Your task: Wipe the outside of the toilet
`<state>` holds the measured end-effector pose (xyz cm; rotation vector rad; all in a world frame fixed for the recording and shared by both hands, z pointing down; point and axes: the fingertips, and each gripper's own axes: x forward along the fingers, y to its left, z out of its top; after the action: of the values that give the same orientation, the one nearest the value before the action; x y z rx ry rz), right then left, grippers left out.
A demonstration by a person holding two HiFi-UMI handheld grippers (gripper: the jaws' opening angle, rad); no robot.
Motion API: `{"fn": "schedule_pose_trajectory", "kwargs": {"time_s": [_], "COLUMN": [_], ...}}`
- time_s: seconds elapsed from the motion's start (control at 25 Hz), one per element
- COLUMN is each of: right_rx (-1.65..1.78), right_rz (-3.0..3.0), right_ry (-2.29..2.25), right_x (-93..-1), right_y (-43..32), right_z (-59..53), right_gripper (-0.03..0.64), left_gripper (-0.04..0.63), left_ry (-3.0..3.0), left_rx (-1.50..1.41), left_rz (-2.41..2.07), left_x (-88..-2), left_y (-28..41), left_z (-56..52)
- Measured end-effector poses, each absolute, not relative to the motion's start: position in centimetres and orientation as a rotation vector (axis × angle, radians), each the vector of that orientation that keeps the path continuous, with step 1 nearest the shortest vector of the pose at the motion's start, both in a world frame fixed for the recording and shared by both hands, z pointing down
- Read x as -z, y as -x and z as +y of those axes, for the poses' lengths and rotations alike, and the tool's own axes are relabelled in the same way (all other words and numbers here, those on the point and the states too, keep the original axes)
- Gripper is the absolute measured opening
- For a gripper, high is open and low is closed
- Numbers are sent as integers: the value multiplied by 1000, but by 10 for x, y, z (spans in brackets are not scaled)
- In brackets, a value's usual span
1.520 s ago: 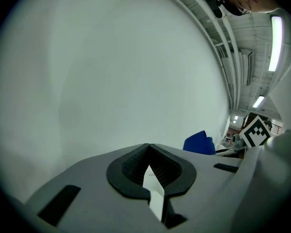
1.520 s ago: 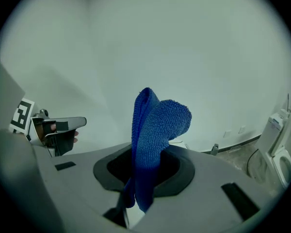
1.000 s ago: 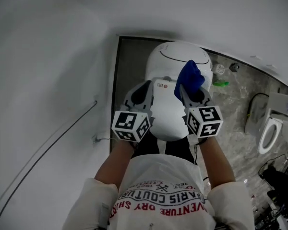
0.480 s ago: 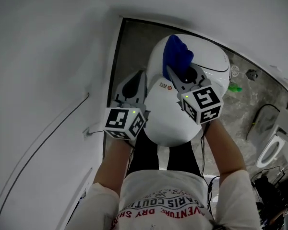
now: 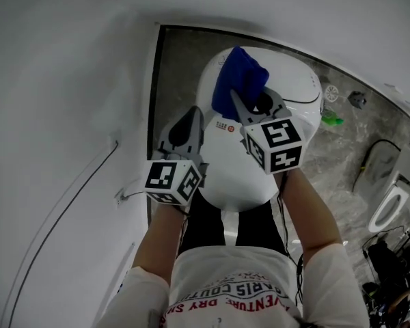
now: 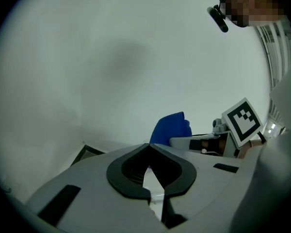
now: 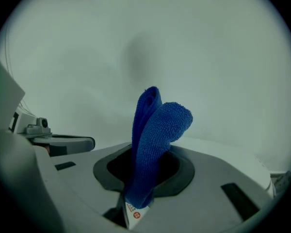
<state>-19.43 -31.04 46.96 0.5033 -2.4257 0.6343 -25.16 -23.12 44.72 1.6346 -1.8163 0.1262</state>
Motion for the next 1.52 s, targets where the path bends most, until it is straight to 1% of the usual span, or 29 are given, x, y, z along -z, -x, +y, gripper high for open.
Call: {"fn": "schedule_pose_trajectory", "kwargs": {"time_s": [0.28,0.48,0.8,1.12,1.52], "right_rx": [-647,-765,-827,-881,-949], "right_rz": [-2407,-2414,-2399,-2349,-2314], "right_ry": [-578,-633,-709,-809,-909], "right_x": [-467,-470,-472,-487,-526], "right_y": [156,111,49,-28,-97], "right_z": [-329,-352,-370,-386,-401], "right_gripper": [77,77,77,77,77], "left_gripper": [6,6,6,6,6], "left_ry": [-1671,-1706,-1753,-1786,-1827], "left_rx": [-141,-163,-200,-209,-283], "left_rz": [-1761,-1724,-1680,-1631,-1537], "left_x": [-449,-450,-454,-460,-501], "left_y": [210,170,113,47,-21], "left_z": [-246,-267,-288,-303,-308]}}
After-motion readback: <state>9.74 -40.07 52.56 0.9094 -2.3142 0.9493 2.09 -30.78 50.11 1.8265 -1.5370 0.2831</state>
